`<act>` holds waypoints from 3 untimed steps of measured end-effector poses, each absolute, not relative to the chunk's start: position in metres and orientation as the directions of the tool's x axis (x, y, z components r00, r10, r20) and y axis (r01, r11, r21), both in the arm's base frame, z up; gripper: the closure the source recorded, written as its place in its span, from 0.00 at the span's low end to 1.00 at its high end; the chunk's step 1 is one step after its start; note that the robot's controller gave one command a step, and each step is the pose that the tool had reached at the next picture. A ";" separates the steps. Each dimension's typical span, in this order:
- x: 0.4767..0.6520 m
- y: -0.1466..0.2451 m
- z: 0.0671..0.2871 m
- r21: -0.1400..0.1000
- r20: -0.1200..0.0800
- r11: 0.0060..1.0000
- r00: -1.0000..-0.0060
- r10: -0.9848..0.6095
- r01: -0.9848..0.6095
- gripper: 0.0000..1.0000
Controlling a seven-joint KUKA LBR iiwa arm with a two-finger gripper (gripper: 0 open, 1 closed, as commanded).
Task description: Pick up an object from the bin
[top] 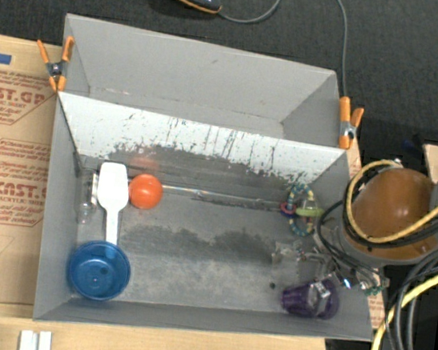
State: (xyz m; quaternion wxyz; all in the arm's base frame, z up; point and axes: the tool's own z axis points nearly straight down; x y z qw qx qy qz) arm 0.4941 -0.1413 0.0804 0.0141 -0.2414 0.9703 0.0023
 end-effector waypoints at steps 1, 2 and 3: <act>0.493 -0.141 0.080 -0.001 -0.028 0.883 -0.883 -0.469 -0.470 0.00; 0.495 -0.141 0.082 -0.002 -0.027 0.875 -0.875 -0.483 -0.483 0.00; 0.496 -0.144 0.076 -0.001 -0.036 0.800 -0.799 -0.600 -0.600 0.00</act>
Offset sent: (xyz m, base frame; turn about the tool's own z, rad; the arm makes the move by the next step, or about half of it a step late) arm 0.0105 0.0041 -0.0104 -0.1557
